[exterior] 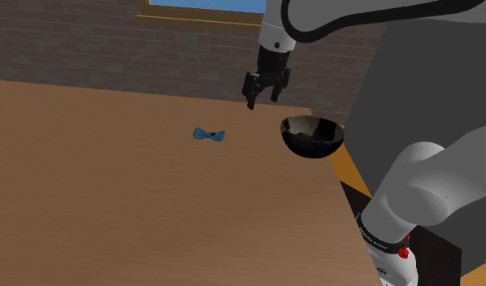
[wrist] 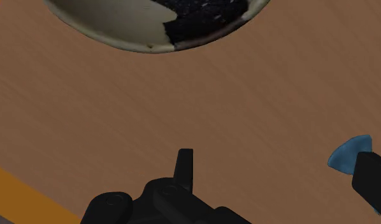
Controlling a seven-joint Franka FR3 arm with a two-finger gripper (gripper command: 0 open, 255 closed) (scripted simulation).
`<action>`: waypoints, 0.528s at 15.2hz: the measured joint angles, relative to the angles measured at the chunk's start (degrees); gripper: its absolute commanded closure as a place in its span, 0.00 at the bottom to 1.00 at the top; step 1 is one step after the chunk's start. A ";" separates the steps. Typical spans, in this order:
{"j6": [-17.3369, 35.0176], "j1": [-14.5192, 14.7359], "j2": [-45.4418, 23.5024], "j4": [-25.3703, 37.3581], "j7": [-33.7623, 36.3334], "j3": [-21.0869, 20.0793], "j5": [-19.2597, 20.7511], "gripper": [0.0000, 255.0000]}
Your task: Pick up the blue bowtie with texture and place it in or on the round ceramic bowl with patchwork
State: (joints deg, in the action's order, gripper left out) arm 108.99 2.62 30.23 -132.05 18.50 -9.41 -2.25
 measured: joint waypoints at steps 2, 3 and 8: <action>2.50 0.44 -2.02 -0.14 1.68 -1.76 0.19 0.00; 3.79 0.57 -3.81 0.56 2.66 -2.76 0.44 0.00; 9.38 1.32 -11.73 3.46 8.24 -7.75 2.57 0.00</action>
State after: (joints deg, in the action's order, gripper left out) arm 118.36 3.94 18.50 -128.59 26.74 -17.16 0.31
